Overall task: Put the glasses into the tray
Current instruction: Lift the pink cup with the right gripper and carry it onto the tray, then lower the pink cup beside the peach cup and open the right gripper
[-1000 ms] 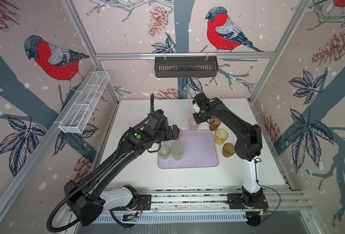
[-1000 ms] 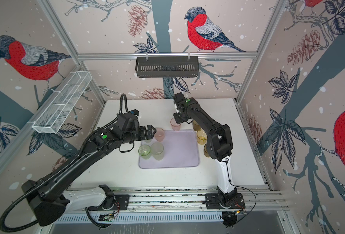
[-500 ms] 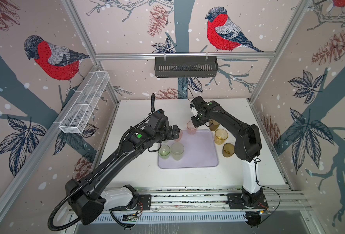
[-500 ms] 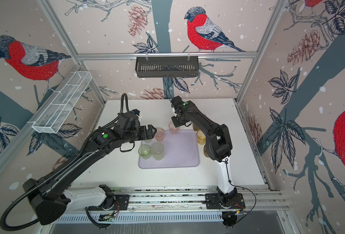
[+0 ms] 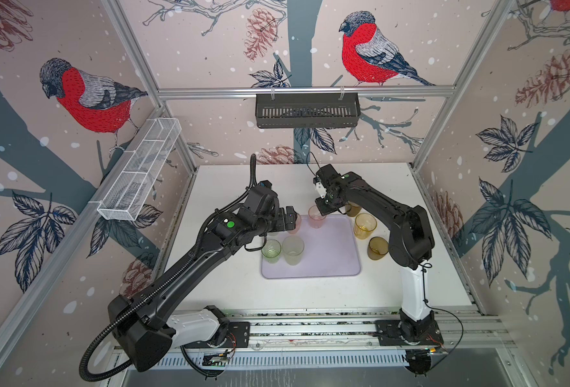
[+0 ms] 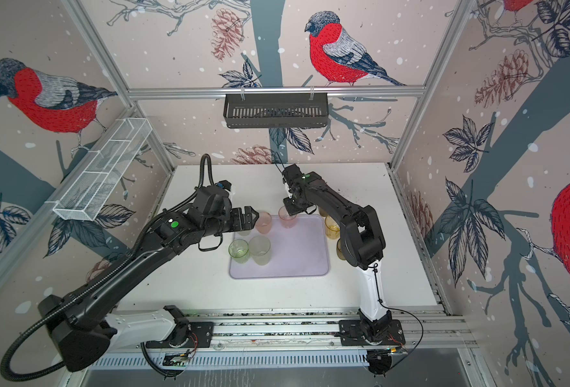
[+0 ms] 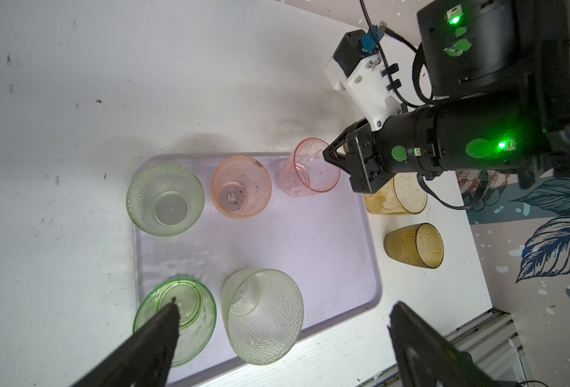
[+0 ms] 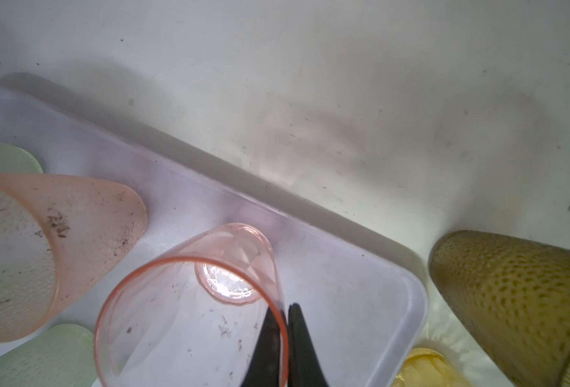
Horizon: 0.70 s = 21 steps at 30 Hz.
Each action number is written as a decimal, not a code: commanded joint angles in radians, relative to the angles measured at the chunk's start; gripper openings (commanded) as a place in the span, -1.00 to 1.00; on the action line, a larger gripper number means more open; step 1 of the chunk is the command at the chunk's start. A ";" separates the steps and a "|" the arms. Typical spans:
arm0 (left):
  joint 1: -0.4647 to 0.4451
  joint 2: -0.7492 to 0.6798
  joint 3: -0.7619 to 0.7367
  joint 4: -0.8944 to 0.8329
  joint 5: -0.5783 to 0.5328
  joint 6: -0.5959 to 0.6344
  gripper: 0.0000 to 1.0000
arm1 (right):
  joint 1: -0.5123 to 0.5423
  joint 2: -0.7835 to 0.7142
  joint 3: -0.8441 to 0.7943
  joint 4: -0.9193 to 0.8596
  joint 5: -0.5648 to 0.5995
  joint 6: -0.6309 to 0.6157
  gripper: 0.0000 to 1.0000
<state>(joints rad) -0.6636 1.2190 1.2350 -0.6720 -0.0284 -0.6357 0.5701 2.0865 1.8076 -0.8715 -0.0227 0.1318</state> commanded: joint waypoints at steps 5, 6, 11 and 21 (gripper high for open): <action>0.002 -0.013 -0.001 0.001 -0.013 0.001 0.95 | 0.016 -0.014 -0.013 0.031 -0.006 0.007 -0.99; 0.001 -0.012 -0.001 0.000 -0.012 0.001 0.95 | 0.017 -0.012 -0.014 0.032 -0.007 0.008 -1.00; 0.002 -0.019 -0.003 0.000 -0.013 -0.003 0.95 | 0.028 -0.014 -0.029 0.040 -0.006 0.015 -0.99; 0.001 -0.023 -0.003 0.000 -0.011 -0.009 0.95 | 0.040 -0.017 -0.050 0.055 -0.009 0.025 -0.99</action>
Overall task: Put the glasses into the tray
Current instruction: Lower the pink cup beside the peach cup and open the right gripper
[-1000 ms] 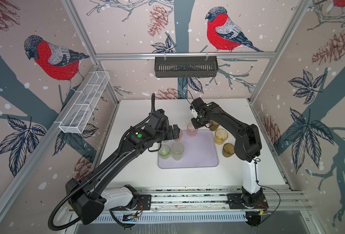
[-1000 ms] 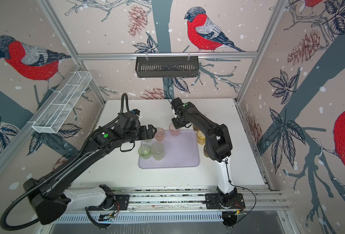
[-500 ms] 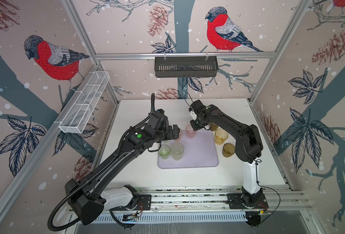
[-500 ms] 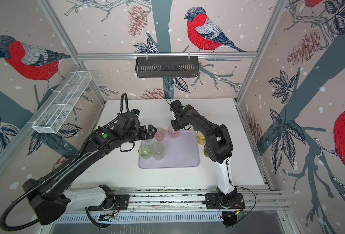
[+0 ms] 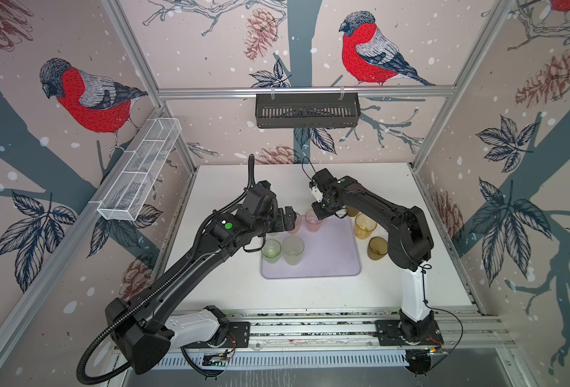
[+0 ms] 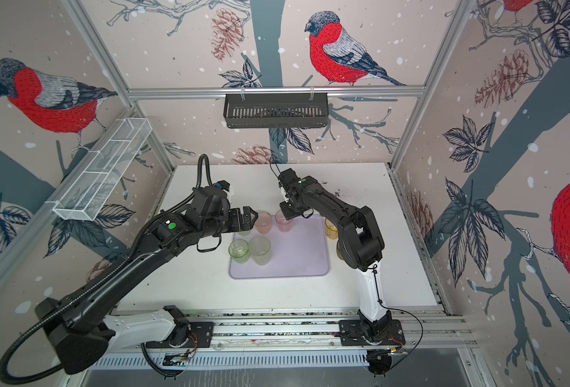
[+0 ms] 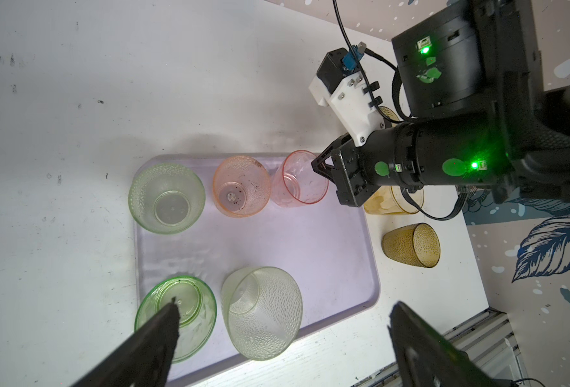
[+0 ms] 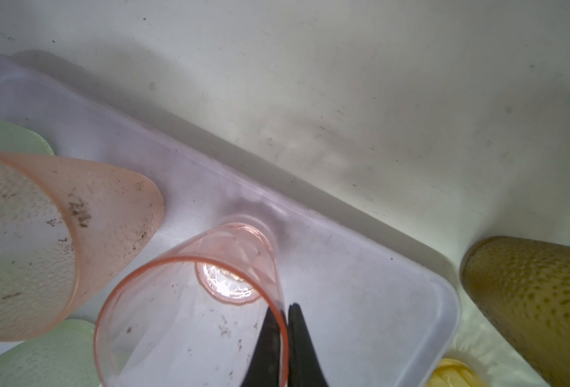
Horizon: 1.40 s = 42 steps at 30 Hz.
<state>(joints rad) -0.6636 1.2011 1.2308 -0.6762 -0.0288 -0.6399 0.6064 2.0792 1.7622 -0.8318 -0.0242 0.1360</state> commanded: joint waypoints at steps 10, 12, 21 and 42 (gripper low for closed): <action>0.002 -0.012 -0.002 0.004 -0.011 -0.008 0.95 | 0.012 -0.010 -0.012 0.021 -0.006 0.022 -0.99; 0.001 -0.011 -0.002 0.005 -0.011 -0.008 0.95 | 0.012 -0.009 -0.013 0.022 -0.006 0.024 -0.99; 0.001 -0.006 0.000 0.010 -0.008 -0.005 0.95 | 0.017 -0.004 -0.012 0.022 0.005 0.025 -0.98; 0.001 -0.008 0.001 0.010 -0.011 -0.005 0.95 | 0.026 0.000 -0.018 0.024 0.033 0.024 -0.96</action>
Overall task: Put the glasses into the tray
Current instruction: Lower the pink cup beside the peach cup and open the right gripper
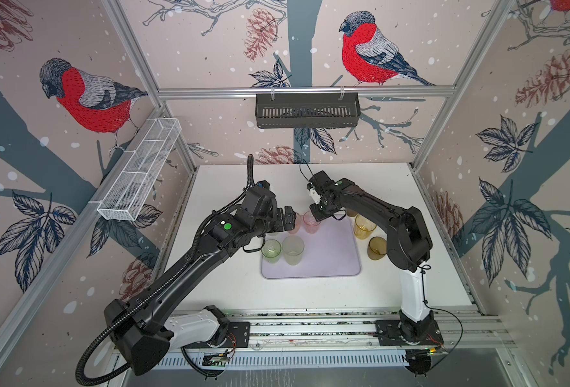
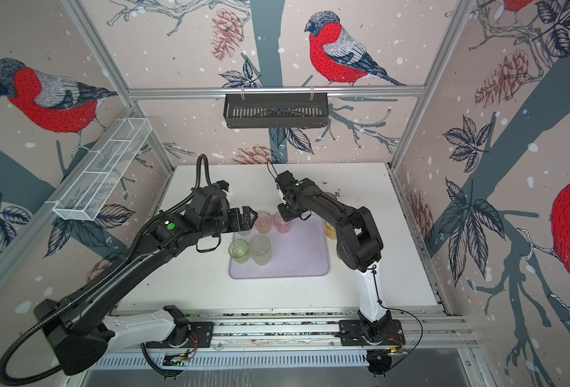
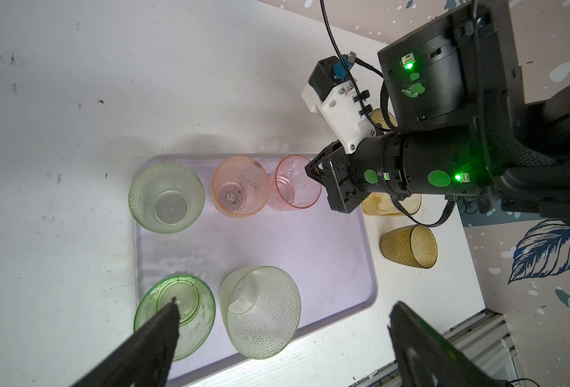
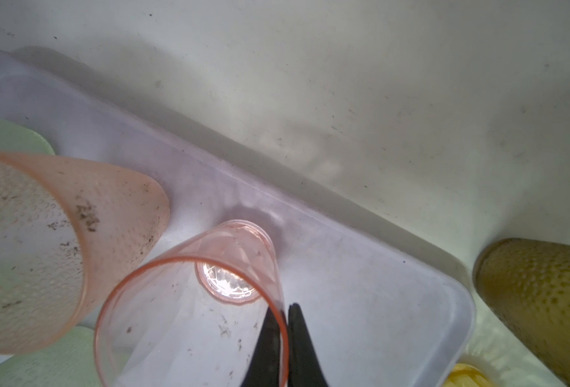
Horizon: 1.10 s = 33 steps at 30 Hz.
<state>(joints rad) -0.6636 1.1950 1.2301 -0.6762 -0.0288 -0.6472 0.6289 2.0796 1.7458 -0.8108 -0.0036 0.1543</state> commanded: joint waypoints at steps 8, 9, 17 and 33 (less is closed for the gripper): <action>0.002 -0.006 0.000 0.008 -0.012 0.001 0.95 | 0.008 0.004 -0.006 0.002 0.014 0.005 -0.95; 0.001 -0.008 0.001 0.008 -0.013 0.002 0.95 | 0.008 0.005 -0.008 0.003 0.012 0.004 -0.94; 0.001 -0.008 0.005 0.003 -0.014 0.003 0.95 | 0.007 0.010 -0.005 0.006 0.010 0.004 -0.92; 0.001 -0.005 0.013 -0.007 -0.008 0.003 0.95 | 0.010 -0.013 -0.011 0.022 0.011 0.013 -0.53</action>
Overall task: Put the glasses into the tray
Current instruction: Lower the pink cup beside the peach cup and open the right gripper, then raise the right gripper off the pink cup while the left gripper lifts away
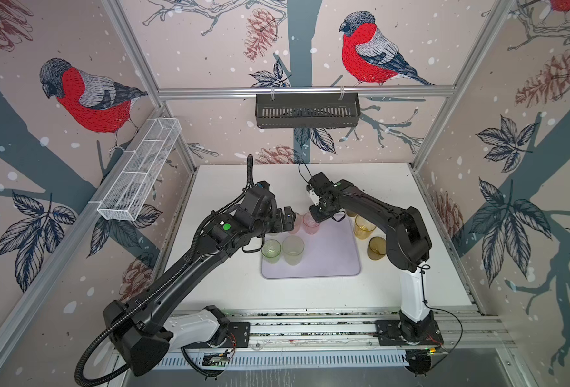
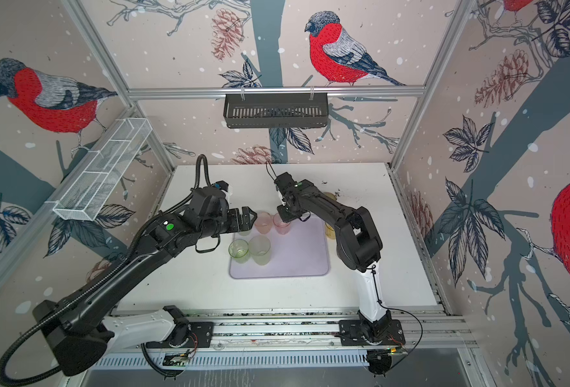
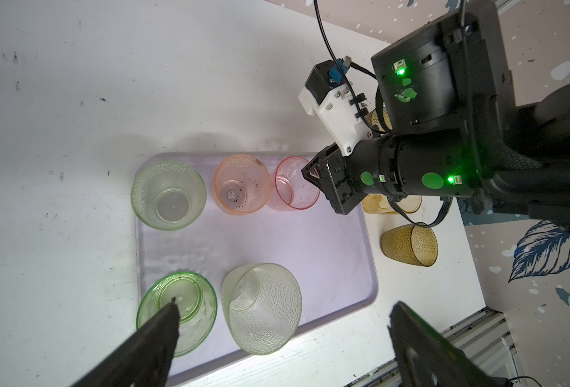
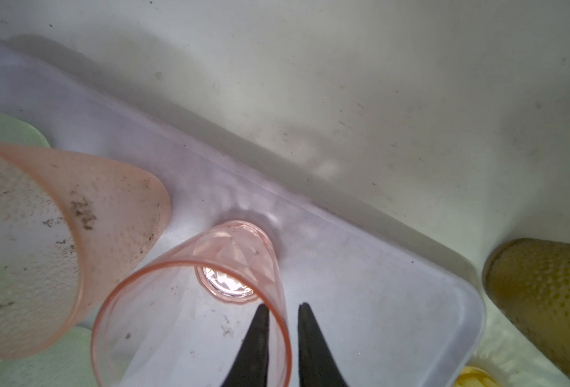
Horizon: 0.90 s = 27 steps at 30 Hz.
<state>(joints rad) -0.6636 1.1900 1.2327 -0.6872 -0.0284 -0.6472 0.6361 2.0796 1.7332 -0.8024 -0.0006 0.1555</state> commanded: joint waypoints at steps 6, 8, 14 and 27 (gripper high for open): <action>0.001 0.006 0.021 -0.003 -0.008 0.009 0.95 | 0.002 -0.031 0.009 0.021 0.007 0.012 -0.35; 0.002 0.007 0.021 -0.003 -0.008 0.008 0.95 | 0.002 -0.035 0.018 0.016 0.008 0.009 -0.31; 0.002 0.019 0.027 -0.005 -0.002 0.016 0.95 | 0.002 -0.066 0.035 0.010 0.028 0.012 -0.13; 0.001 -0.013 -0.008 0.008 0.015 0.018 0.95 | -0.003 -0.153 0.030 0.024 0.054 0.048 0.32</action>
<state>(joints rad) -0.6636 1.1893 1.2346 -0.6949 -0.0254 -0.6361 0.6338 1.9453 1.7645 -0.7986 0.0341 0.1791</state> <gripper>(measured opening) 0.973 0.653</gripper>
